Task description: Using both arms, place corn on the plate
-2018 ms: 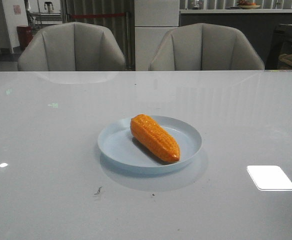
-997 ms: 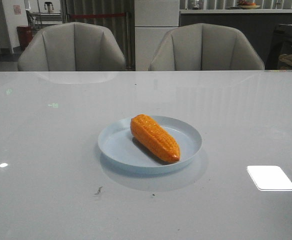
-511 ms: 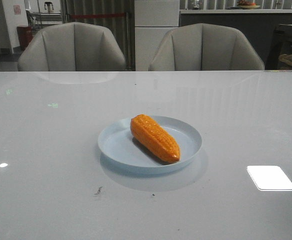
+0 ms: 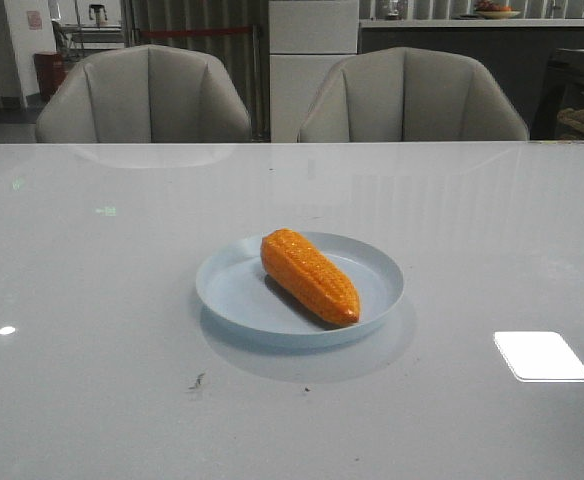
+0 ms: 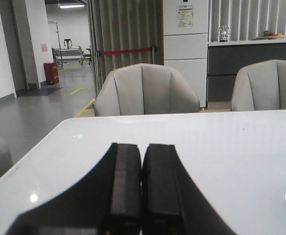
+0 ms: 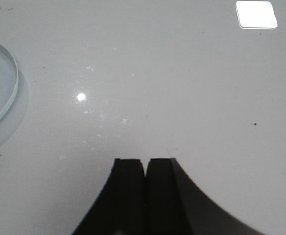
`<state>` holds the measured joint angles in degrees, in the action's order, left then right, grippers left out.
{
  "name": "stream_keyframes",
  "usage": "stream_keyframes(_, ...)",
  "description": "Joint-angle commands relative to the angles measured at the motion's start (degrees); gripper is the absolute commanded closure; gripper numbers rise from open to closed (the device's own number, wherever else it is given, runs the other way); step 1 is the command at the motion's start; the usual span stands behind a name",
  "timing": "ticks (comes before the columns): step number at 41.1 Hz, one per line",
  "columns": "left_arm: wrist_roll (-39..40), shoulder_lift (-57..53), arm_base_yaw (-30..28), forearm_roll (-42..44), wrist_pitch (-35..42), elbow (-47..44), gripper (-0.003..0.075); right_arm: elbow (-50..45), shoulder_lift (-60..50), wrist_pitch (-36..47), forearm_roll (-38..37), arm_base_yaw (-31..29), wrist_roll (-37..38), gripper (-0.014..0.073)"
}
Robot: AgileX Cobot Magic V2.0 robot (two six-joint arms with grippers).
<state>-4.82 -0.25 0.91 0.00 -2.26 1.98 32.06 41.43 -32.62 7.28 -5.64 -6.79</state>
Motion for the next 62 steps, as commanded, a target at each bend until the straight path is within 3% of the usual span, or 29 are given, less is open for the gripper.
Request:
stream_keyframes(1,0.7,-1.0,-0.1,0.0,5.9,-1.3,0.0624,1.6,-0.3,3.5,0.5,-0.5,-0.4,0.0528)
stream_keyframes(4,0.7,-1.0,-0.1,0.0,8.8,-4.4,0.0624,1.6,-0.3,3.4,0.5,-0.5,-0.4,0.0528)
stream_keyframes(11,0.7,-1.0,-0.1,0.0,3.7,-4.5,0.0624,1.6,-0.3,3.6,0.5,-0.5,-0.4,0.0528)
stream_keyframes(43,0.7,-0.9,-0.1,0.0,3.6,-4.5,0.0624,1.6,-0.4,3.5,0.5,-0.5,-0.4,0.0528)
stream_keyframes(54,0.7,-0.9,-0.1,0.0,3.6,-4.5,0.0624,0.6,-9.1,4.1,0.5,1.9,-0.4,0.0528)
stream_keyframes(62,0.7,-0.9,-0.1,0.0,3.6,-4.5,0.0624,-6.8,-20.7,12.6,0.5,7.0,-0.4,0.0528)
